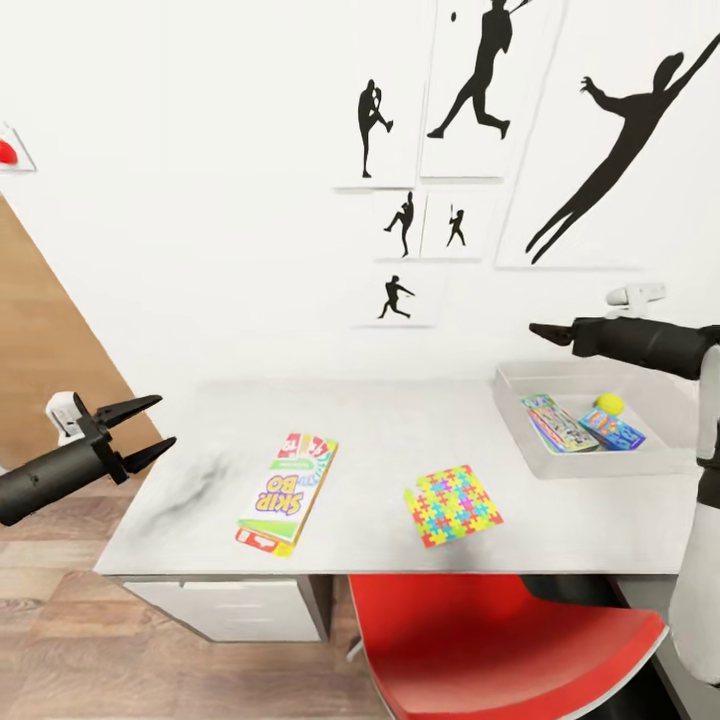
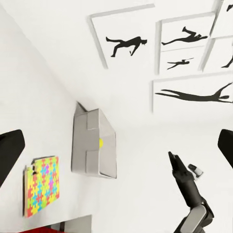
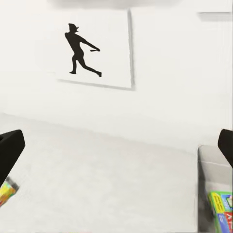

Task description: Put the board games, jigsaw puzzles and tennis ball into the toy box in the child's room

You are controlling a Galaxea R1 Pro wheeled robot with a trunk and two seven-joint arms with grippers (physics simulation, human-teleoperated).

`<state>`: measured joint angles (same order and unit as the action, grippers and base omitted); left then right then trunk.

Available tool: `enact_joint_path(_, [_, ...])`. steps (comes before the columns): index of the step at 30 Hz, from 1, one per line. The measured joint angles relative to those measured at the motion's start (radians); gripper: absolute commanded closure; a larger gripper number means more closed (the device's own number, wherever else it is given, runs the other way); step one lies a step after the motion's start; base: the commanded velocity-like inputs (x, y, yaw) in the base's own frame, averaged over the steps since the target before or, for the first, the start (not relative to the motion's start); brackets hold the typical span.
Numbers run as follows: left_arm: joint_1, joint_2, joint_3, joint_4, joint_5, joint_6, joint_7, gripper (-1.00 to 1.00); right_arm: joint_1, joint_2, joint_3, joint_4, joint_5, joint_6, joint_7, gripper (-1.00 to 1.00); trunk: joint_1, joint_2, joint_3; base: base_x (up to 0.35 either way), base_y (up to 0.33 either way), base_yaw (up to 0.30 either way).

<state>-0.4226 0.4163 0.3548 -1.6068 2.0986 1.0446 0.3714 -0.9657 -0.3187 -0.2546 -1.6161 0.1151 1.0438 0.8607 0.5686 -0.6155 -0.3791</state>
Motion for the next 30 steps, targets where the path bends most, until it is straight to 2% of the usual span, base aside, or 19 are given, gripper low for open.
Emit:
enact_joint_path(1, [-0.003,-0.006,0.0,0.0,-0.007,0.0,-0.001,-1.0,-0.003,0.013,0.001,0.0,0.004,0.0,0.0,-1.0,0.0,0.0,0.002,0.0,0.0,0.086])
enact_joint_path(2, [-0.008,-0.02,-0.001,0.0,-0.02,0.0,-0.004,-1.0,-0.004,0.047,0.008,0.001,0.012,0.0,-0.001,-1.0,0.0,0.0,0.003,0.0,0.0,0.086])
enact_joint_path(5, [-0.009,-0.032,0.0,0.001,-0.026,0.0,-0.004,-1.0,-0.001,0.061,0.015,0.001,0.035,0.0,-0.001,-1.0,0.0,0.0,0.008,0.0,0.0,0.085])
enact_joint_path(6, [-0.01,-0.04,0.0,0.002,-0.029,0.0,-0.004,-1.0,0.0,0.066,0.017,0.001,0.051,0.0,-0.001,-1.0,0.0,0.0,0.01,0.0,0.01,0.05])
enact_joint_path(7, [-0.01,-0.06,-0.001,0.0,-0.032,0.0,-0.005,-1.0,0.005,0.073,0.023,0.001,0.076,0.0,-0.001,-1.0,0.0,0.0,0.011,0.0,0.035,0.04])
enact_joint_path(13, [-0.011,-0.064,-0.001,-0.001,-0.032,0.0,-0.006,-1.0,0.007,0.076,0.027,0.002,0.081,0.0,-0.001,-1.0,0.0,0.0,0.021,0.0,0.174,0.018])
enact_joint_path(30, [-0.011,-0.065,0.0,-0.001,-0.031,0.0,-0.018,-1.0,0.005,0.078,0.029,0.002,0.083,0.0,-0.001,-1.0,0.0,0.0,0.049,0.0,0.281,0.003])
